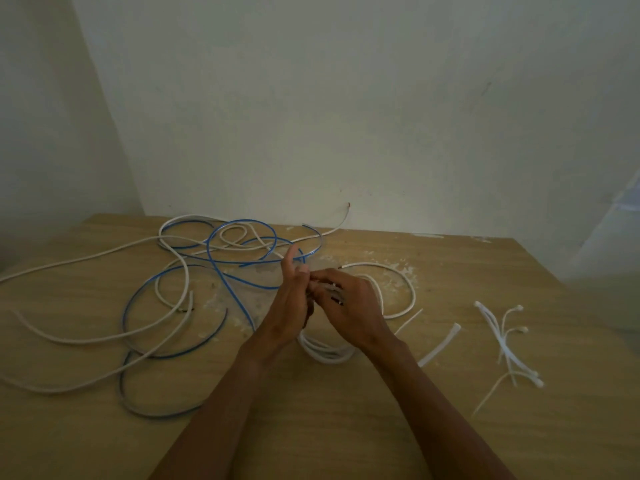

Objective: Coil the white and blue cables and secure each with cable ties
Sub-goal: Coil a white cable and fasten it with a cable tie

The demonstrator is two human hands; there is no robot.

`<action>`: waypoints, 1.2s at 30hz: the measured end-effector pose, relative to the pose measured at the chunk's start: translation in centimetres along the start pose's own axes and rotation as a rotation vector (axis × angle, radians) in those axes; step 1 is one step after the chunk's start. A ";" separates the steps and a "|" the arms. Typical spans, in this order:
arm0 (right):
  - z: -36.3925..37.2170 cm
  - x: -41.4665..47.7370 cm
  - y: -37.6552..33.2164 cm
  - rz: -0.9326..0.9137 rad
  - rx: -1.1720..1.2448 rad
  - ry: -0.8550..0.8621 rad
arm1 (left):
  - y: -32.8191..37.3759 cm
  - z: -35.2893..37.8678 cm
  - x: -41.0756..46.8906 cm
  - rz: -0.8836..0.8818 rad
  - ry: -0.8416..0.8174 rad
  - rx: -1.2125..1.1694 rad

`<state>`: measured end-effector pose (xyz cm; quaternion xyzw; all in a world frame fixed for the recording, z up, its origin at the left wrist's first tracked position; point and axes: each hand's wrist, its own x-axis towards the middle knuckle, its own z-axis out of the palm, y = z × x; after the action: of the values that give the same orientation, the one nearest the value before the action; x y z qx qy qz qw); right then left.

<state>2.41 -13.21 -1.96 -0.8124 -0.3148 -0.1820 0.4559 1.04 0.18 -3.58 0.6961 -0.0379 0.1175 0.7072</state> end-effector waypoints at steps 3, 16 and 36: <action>-0.4 0.3 -0.3 0.132 0.175 0.012 | 0.0 -0.1 -0.1 0.054 -0.006 0.042; -1.6 0.6 0.7 0.268 0.452 0.241 | 2.4 0.7 -1.0 -0.260 -0.185 -0.297; -5.2 -0.1 4.3 0.233 -0.339 0.167 | 0.9 -6.1 1.5 -0.311 0.001 -0.959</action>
<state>5.25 -19.34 -2.03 -0.8904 -0.1450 -0.2451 0.3551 1.58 6.44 -2.56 0.2902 0.0167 -0.0197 0.9566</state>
